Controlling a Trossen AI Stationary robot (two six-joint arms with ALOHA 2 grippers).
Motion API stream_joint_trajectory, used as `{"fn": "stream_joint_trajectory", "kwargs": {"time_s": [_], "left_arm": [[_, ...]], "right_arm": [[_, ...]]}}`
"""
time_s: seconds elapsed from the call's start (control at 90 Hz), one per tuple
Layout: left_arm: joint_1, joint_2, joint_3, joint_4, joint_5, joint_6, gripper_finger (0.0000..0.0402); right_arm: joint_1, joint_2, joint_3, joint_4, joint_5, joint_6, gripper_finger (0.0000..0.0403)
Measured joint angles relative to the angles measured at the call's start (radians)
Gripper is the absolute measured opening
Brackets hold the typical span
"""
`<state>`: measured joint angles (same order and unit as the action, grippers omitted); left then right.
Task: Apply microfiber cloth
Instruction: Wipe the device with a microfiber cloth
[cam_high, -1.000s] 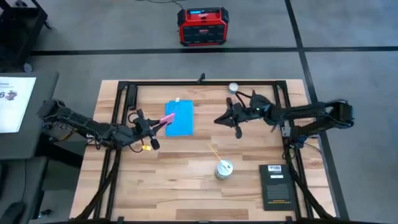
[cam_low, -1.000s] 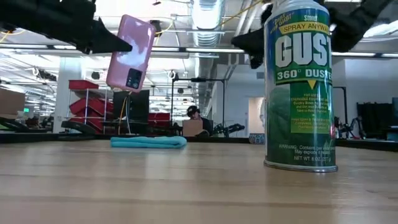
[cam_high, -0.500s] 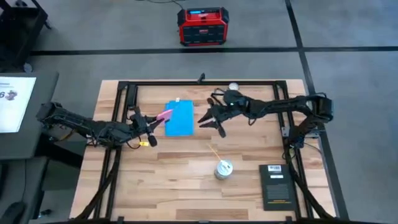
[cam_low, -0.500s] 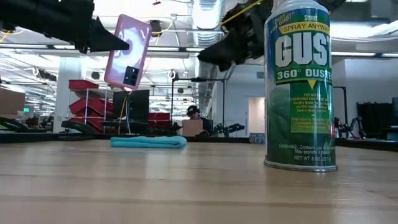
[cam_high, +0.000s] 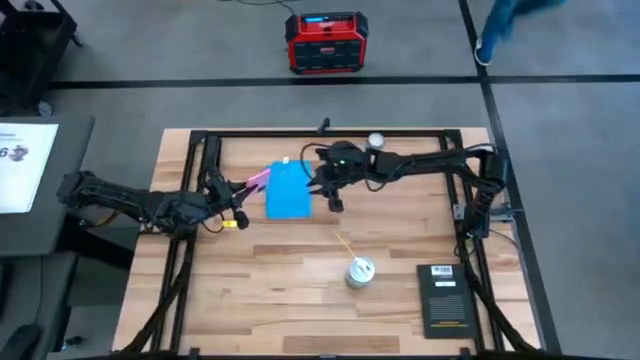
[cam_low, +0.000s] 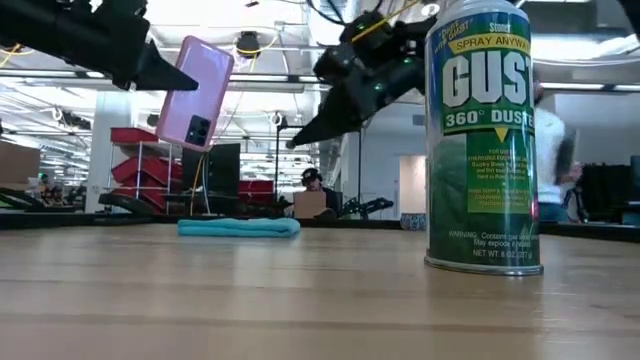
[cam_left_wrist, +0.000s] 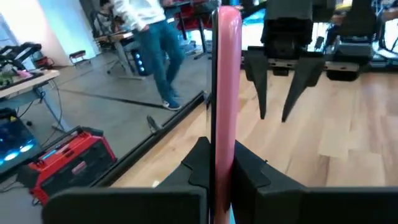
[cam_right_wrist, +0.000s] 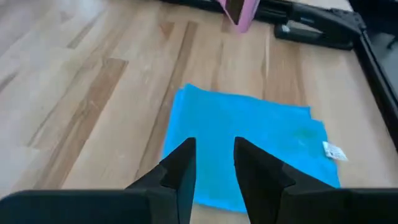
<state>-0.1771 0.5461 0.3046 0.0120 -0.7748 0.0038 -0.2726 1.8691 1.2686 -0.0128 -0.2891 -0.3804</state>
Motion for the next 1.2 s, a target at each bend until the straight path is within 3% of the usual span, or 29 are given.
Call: {"fn": "stream_joint_trajectory", "kwargs": {"time_s": [0.256,0.778,0.978,1.2], "left_arm": [[0.016,0.001,0.000,0.004,0.010,-0.015,0.0004],[0.016,0.001,0.000,0.012,0.010,-0.035,0.0004],[0.016,0.001,0.000,0.028,0.010,-0.030,0.0004],[0.016,0.001,0.001,0.018,0.010,-0.032,0.0004]], "right_arm": [[-0.001,0.084,0.108,-0.100,0.008,-0.021,0.0098],[0.024,0.141,0.115,-0.176,0.079,-0.046,0.0098],[0.023,0.231,0.162,-0.155,-0.015,-0.019,0.0098],[0.032,0.266,0.212,-0.168,-0.027,-0.022,0.0098]]}}
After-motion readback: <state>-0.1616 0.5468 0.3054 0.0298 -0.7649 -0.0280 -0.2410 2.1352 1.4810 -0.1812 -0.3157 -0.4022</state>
